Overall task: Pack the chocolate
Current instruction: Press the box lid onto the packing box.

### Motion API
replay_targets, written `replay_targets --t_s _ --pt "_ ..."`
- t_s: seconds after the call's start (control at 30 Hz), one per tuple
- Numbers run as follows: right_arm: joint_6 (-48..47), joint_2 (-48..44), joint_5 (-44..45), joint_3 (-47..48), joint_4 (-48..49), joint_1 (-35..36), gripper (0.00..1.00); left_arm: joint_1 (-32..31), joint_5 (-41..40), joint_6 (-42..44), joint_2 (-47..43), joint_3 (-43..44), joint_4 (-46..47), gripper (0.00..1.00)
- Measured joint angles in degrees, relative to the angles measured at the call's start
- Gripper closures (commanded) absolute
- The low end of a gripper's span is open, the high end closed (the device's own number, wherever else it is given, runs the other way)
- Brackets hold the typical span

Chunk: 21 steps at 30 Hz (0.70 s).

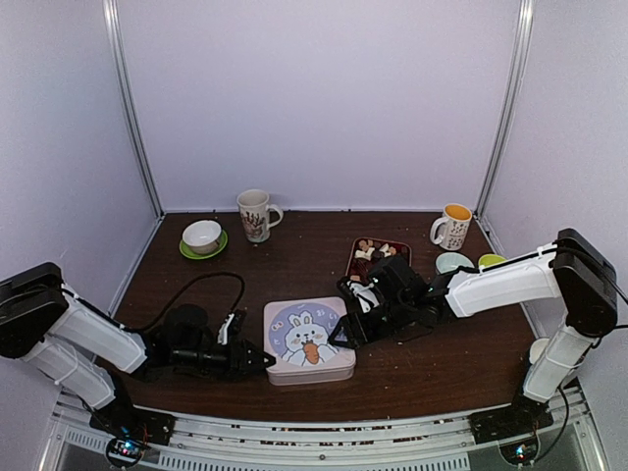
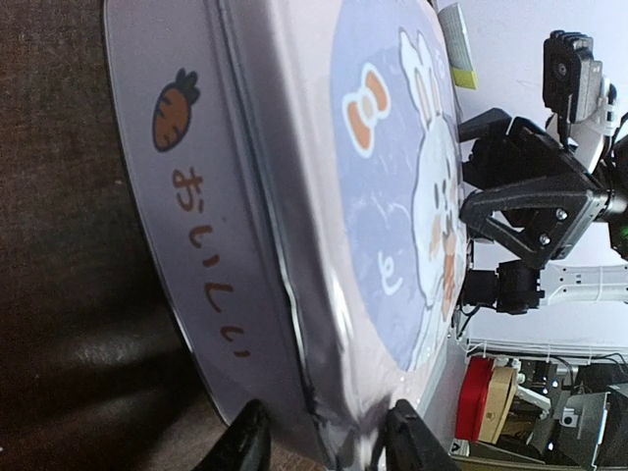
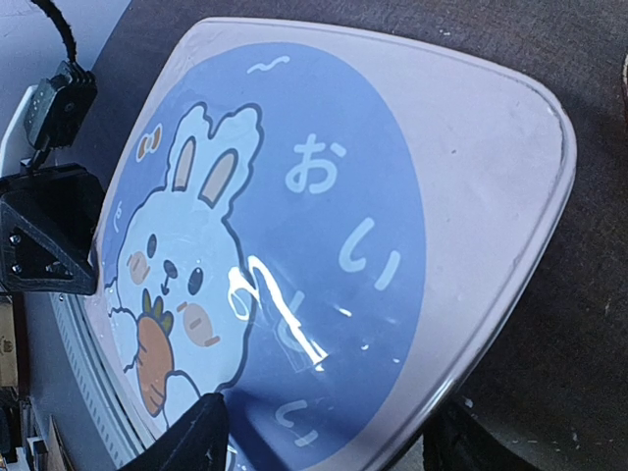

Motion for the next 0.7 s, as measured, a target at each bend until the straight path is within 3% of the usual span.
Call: replay_targets --t_s 0.17,0.27,0.4,0.47,0.6,0.67,0.7 --pt "-0.37 -0.39 0.46 -0.02 -0.33 0.02 0.30 -0.04 -0.31 0.79 -0.59 0.52 -1.84 0.60" --pt "-1.33 -2.49 2.29 -0.39 -2.05 0.04 0.29 -0.26 -1.31 1.36 -1.86 0.98 -3.87 0.55" --pt "-2.97 -8.15 4.50 -1.53 -4.59 0.11 0.30 -0.59 -4.83 3.98 -8.13 2.14 -14.34 0.50" --pt "-3.56 -12.20 5.03 -3.37 -4.94 0.13 0.41 -0.57 -7.43 5.55 -13.42 2.47 -21.46 0.54" --pt "-4.04 -17.27 2.45 -7.54 -3.39 0.22 0.74 -0.57 -10.69 8.46 -23.19 3.43 -30.86 0.95" --pt "-3.48 -17.59 -0.22 -9.62 -0.92 0.26 0.99 -0.57 -10.95 8.94 -25.35 3.65 -31.45 1.00" --pt "-2.45 -17.51 -1.81 -11.06 0.96 0.37 1.00 -0.57 -10.75 9.60 -25.57 3.69 -31.15 1.00"
